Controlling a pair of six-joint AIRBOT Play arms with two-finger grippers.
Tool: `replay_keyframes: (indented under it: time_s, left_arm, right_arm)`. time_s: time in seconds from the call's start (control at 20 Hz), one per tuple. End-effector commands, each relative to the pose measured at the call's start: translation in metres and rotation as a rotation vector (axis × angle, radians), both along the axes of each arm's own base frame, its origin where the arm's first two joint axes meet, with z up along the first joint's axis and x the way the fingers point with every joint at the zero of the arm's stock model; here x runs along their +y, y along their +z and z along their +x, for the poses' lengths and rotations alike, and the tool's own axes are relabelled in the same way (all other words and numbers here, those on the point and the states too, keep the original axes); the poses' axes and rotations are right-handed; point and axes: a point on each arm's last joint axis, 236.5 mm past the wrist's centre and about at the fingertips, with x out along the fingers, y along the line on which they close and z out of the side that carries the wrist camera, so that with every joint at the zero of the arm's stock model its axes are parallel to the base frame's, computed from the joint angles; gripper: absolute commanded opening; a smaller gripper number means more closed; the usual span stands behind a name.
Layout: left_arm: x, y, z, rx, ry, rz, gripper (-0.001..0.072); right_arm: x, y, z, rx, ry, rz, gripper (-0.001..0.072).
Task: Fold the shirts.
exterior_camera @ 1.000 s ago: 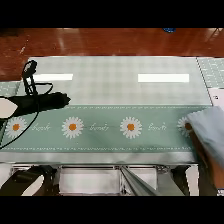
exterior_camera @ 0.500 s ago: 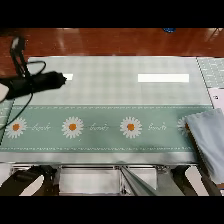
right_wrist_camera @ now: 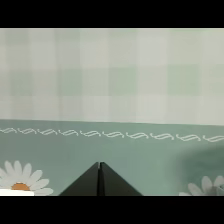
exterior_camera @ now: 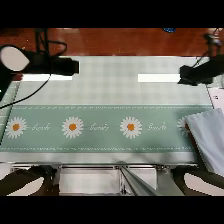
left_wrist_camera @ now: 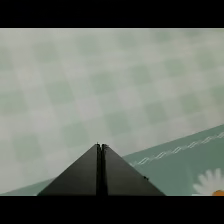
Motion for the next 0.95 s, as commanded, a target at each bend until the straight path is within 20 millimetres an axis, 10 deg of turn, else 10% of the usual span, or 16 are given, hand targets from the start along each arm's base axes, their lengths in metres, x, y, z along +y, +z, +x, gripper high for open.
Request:
replay_keyframes:
  time_s: [0.0,0.9]
  left_arm:
    - [0.0248,-0.0565,-0.0050,0.150,0.057,0.091,0.0018]
    - [0.0321,-0.0606,-0.0069,0.174,0.068,0.097,0.0019]
  right_arm:
    - [0.0269,-0.0357,0.0074,0.059,0.105,-0.113,0.0025]
    - [0.0273,-0.0314,0.0082,0.043,0.103,-0.110,0.0025]
